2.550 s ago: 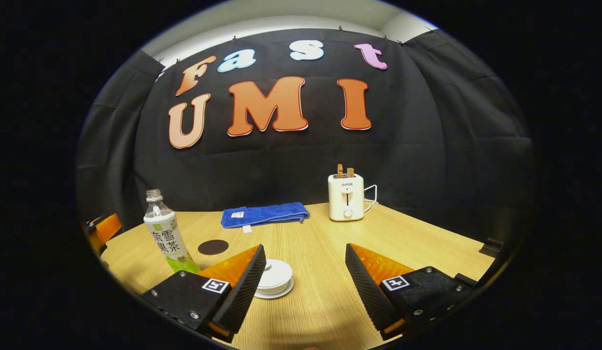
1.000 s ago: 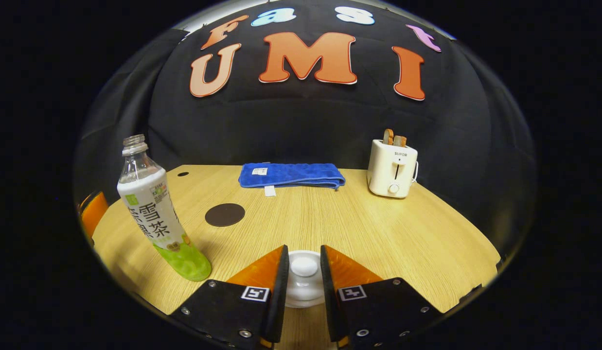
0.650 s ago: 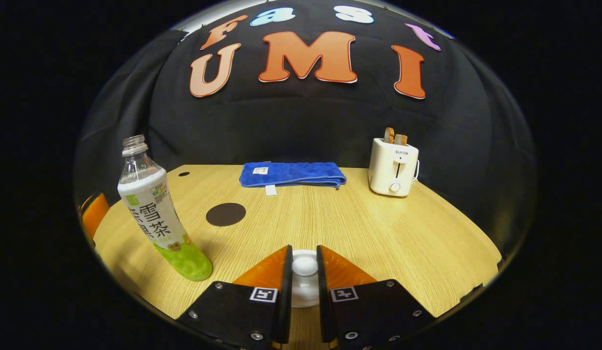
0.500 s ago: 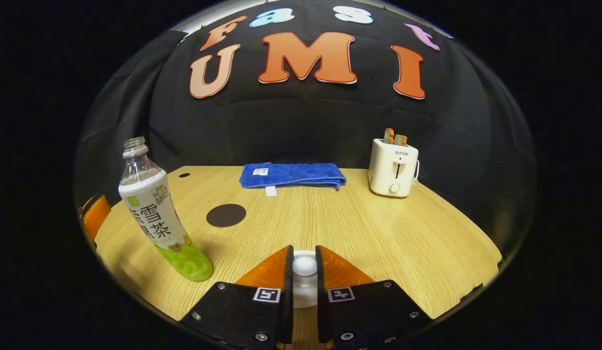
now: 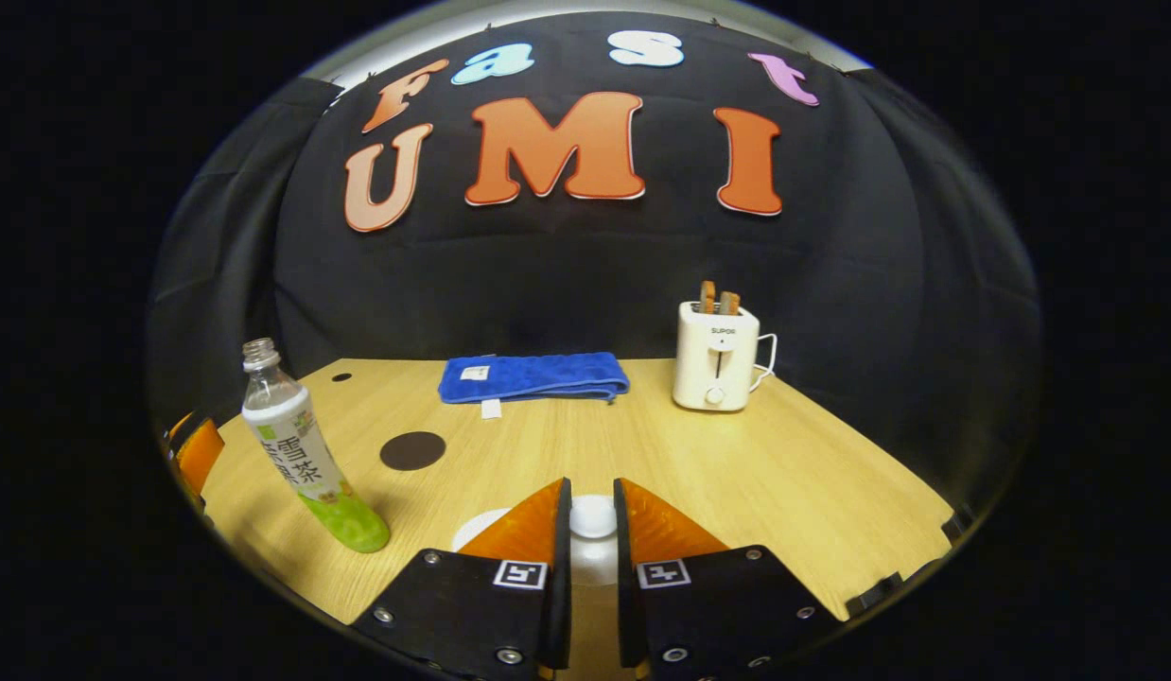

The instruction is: Open the teacup lid with one hand, grasp the water bottle and pour water into the teacup with the other hand; after pouring, place the water bottle on the coaster and then close the teacup lid.

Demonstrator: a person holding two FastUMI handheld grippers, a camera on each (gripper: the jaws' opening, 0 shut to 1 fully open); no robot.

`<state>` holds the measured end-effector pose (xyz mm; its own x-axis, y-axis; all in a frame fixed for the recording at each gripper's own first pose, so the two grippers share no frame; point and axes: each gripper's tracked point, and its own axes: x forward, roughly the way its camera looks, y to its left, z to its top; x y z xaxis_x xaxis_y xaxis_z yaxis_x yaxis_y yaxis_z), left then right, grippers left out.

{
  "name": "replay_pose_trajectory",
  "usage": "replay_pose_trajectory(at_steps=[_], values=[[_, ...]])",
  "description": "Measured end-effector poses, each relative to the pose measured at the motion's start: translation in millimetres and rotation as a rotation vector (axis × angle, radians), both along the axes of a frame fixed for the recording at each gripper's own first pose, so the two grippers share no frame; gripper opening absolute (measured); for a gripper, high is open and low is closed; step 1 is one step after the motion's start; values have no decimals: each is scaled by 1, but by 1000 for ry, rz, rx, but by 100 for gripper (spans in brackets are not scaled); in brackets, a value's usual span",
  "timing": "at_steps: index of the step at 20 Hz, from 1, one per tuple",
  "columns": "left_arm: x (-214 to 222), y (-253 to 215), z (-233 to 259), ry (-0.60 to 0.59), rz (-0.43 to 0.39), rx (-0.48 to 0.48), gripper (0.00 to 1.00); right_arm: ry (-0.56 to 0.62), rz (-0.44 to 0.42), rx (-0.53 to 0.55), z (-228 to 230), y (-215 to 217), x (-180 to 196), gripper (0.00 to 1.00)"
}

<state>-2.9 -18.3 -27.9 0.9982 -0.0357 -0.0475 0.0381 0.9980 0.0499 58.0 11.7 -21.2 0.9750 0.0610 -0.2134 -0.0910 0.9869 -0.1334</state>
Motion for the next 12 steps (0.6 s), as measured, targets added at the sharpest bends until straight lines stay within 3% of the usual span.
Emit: replay_pose_trajectory(at_steps=[1, 6, 12], values=[[0, -8, -2, 0, -15, -6, 98, 0, -18, 9, 0, -11, 0, 20], [2, -45, -8, 12, -89, 28, 98, 5, -86, 49, -5, -50, 0, 20], [12, -79, -28, 52, -160, 69, 98, 27, -111, 80, -20, -66, 12, 20]])
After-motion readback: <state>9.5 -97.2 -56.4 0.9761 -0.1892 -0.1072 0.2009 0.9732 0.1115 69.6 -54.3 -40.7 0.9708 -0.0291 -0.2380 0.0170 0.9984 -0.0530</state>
